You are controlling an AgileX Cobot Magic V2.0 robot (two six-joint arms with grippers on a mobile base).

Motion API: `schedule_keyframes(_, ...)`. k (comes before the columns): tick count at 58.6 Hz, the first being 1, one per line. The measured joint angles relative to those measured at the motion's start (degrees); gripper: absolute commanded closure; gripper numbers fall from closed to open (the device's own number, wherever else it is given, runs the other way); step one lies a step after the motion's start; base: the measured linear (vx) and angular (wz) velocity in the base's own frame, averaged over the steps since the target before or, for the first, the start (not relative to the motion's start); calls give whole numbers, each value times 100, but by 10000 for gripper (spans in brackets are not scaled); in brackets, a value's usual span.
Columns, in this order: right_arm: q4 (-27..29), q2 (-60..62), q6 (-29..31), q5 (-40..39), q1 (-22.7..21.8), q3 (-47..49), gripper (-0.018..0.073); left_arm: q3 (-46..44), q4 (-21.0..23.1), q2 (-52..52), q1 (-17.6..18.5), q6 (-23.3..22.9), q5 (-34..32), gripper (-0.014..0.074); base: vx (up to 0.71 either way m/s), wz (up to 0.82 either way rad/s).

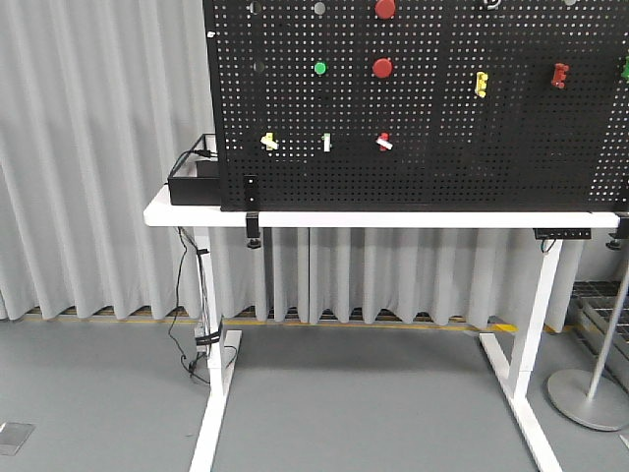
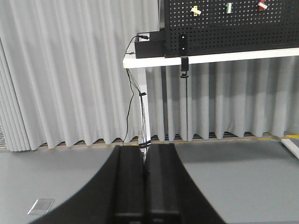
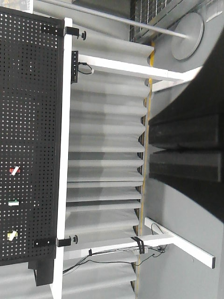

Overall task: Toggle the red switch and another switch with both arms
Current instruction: 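Drive the base forward toward the black pegboard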

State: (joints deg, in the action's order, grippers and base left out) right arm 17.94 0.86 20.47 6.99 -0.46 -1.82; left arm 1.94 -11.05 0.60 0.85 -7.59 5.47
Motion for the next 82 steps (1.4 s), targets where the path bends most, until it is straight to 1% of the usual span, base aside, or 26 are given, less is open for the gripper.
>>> schedule_keyframes(57,0,0,0,0,0,0,531,0,0,0,0,0,0,594,0,-1)
schedule_keyframes(82,0,0,0,0,0,0,531,0,0,0,0,0,0,594,13,-6)
